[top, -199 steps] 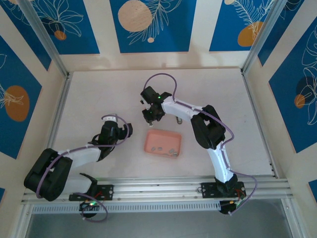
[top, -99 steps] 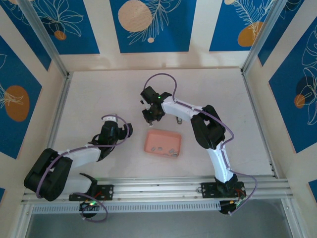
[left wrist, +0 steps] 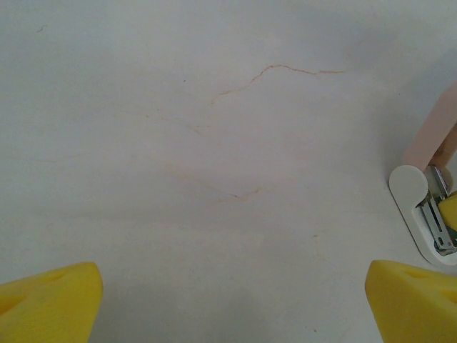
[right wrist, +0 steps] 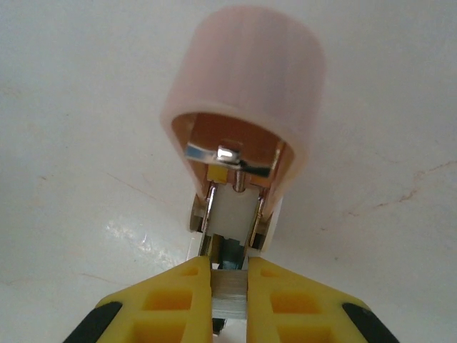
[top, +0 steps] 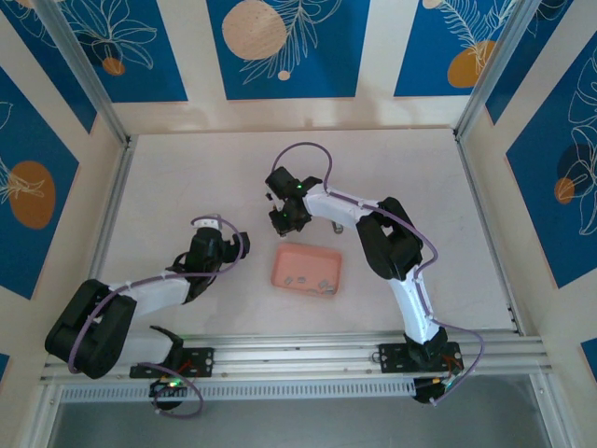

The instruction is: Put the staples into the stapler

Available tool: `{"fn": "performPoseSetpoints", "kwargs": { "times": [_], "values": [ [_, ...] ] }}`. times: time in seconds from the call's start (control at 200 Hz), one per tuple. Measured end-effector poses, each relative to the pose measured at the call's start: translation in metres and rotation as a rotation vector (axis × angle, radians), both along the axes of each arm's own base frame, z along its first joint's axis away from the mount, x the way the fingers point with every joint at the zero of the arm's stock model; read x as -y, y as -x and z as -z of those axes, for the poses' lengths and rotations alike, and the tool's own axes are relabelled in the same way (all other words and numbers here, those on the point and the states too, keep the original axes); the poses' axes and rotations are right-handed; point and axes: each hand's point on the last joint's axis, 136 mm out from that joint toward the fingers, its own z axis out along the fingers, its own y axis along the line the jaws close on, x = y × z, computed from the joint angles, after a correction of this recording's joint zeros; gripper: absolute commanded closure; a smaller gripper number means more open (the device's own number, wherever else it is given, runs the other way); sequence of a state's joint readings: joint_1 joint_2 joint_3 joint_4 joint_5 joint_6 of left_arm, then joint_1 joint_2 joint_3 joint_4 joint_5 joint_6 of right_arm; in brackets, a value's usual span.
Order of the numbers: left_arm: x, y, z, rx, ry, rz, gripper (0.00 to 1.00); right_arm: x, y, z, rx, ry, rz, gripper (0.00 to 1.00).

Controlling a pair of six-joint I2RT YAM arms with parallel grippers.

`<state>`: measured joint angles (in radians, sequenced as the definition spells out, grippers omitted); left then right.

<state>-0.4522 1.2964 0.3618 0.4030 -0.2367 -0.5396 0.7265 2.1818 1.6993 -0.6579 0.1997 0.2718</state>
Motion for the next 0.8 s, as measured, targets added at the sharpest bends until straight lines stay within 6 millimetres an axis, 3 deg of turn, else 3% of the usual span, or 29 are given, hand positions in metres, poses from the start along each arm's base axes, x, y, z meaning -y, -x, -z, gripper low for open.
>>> {"fn": "performPoseSetpoints", "kwargs": {
  "times": [0.3, 0.445, 0.61, 0.8],
  "values": [
    [0.003, -0.001, -0.002, 0.006, 0.012, 0.012, 0.06, 0.007, 0.003, -0.003, 0.009, 0.003, 0.035, 0.84],
    [0.012, -0.004, -0.008, 0.034, 0.038, 0.056, 0.07, 0.019, 0.009, -0.023, 0.037, -0.014, 0.1, 0.85],
    [0.023, -0.006, -0.003, 0.031, 0.058, 0.108, 0.08, 0.019, 0.009, -0.052, 0.111, -0.08, 0.173, 0.84],
    [0.034, -0.008, 0.003, 0.034, 0.071, 0.157, 0.08, 0.008, 0.013, -0.052, 0.149, -0.106, 0.177, 0.84]
  ]
}}
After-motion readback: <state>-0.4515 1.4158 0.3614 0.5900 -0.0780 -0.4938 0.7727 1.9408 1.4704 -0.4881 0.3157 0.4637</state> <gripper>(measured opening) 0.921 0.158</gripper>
